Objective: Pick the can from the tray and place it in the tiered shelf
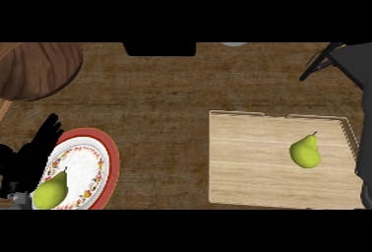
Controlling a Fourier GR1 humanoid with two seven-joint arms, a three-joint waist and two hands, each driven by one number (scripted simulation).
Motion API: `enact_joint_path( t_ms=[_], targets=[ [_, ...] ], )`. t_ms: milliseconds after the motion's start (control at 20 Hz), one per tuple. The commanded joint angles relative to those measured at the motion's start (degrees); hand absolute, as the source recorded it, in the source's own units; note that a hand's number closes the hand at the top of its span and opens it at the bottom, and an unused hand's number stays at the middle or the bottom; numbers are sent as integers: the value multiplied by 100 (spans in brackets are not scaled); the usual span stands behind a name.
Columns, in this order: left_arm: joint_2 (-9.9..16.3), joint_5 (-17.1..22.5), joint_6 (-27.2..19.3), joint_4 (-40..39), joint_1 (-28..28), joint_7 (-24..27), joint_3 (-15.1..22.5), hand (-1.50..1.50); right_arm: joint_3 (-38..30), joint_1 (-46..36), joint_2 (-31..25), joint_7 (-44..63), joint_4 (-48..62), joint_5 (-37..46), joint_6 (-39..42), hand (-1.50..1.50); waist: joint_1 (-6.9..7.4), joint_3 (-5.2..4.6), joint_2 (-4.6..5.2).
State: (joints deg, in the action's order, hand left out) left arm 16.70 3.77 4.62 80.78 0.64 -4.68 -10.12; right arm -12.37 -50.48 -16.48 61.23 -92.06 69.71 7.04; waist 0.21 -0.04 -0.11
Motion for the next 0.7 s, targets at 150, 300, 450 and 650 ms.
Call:
enact_joint_path(
  t_ms=[150,300,450,650],
  targets=[
    [-95,-102,-154,72,-178,-251,67,0,-92,-910,-694,609,568,568,1157,150,-12,-4,-1],
    [-78,-123,-68,-242,-86,107,-16,0,-395,-1139,-989,342,938,489,1333,150,-19,-6,10],
    [-135,-99,-149,377,7,-459,101,0,-527,-1143,-1172,5,1441,515,1140,150,39,3,11],
    [-132,-111,-114,211,-95,-341,43,0,-732,-1226,-1414,-145,1643,474,1167,150,11,2,12]
  ],
)
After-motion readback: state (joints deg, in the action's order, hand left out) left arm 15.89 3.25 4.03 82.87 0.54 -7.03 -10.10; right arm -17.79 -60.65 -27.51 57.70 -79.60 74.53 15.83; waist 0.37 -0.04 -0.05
